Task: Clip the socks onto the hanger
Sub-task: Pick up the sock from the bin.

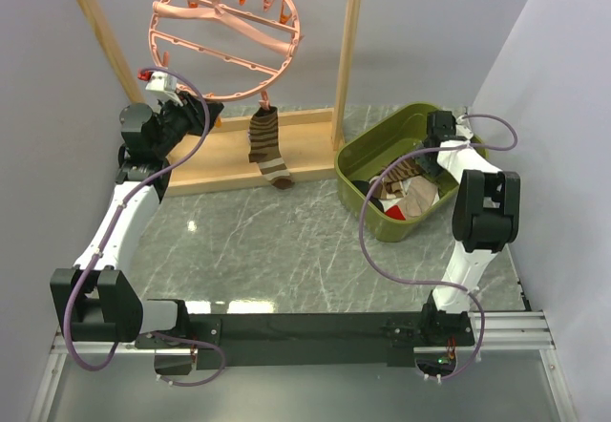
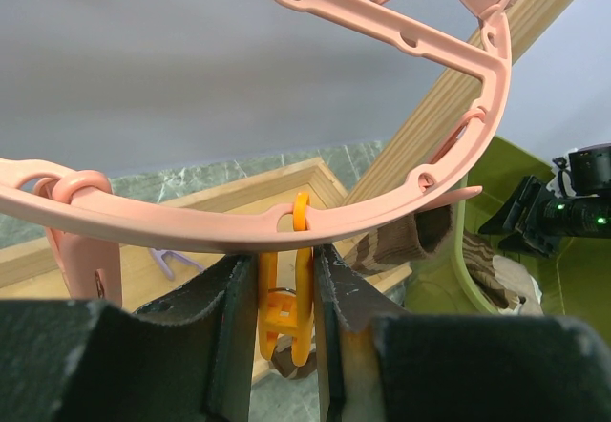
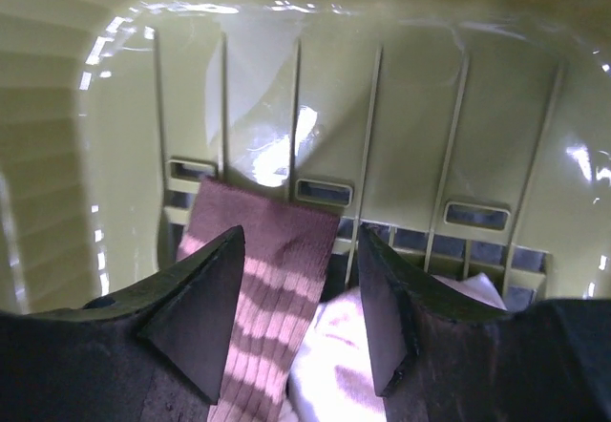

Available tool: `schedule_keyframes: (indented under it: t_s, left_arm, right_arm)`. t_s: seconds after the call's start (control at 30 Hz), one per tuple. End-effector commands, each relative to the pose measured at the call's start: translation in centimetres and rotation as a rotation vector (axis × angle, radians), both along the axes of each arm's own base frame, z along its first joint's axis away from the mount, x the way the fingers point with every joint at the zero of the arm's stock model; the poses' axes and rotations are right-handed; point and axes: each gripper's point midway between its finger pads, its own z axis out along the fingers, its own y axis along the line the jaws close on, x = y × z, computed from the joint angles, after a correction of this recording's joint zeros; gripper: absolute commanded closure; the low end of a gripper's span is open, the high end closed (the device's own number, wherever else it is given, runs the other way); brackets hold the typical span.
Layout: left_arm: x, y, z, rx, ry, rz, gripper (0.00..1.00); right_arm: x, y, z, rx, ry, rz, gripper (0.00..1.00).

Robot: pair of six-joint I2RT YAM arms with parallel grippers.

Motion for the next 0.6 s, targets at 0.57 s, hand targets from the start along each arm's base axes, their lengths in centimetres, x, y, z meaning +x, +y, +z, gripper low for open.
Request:
schedule_keyframes:
  t_s: [0.57]
  left_arm:
    - [-0.3,0.1,3.3,-0.010,-0.092,0.015,0.78]
  right_arm:
    - [2.2,1.0,-1.2,0.033,-0.003,0.069,0.67]
